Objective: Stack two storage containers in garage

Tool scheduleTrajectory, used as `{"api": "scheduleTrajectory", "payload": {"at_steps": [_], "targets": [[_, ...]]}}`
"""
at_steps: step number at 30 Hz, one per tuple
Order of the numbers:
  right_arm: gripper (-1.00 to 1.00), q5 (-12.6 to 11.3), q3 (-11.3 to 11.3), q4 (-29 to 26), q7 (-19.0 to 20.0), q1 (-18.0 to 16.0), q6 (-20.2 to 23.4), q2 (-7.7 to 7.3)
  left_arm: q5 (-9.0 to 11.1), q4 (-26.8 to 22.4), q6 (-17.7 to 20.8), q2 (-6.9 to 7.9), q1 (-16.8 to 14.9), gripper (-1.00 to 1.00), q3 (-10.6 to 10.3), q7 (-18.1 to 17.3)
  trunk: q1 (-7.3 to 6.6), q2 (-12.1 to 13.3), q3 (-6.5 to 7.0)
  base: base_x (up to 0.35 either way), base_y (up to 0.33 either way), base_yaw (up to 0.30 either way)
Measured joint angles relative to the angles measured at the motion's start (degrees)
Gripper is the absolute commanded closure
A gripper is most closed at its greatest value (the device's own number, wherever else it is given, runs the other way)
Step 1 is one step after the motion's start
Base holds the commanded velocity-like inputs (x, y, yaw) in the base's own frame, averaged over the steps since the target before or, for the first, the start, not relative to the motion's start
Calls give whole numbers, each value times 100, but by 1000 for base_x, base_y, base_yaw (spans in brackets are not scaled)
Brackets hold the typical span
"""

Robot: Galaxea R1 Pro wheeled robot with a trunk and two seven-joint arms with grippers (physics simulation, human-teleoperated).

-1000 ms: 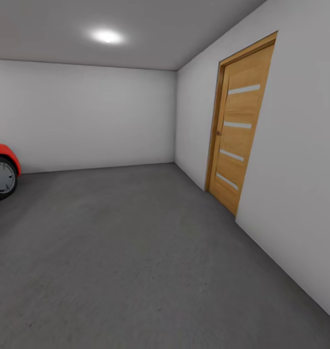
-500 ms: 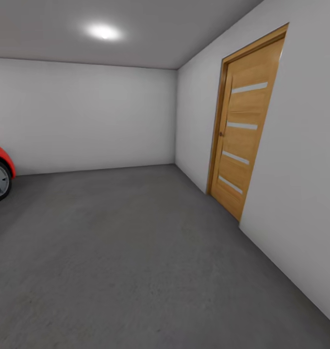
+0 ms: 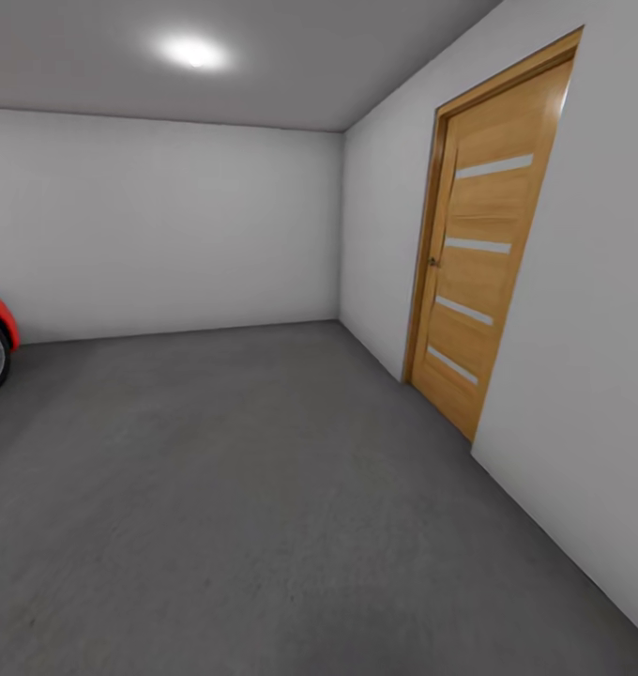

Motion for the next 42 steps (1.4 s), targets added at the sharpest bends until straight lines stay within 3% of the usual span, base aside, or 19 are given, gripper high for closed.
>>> {"api": "scheduleTrajectory", "payload": {"at_steps": [42], "targets": [[-100,4,8,0,0,0,-24,-1,0,4,0,0,0,-100,0,0,0,0,0,325,0,0]]}}
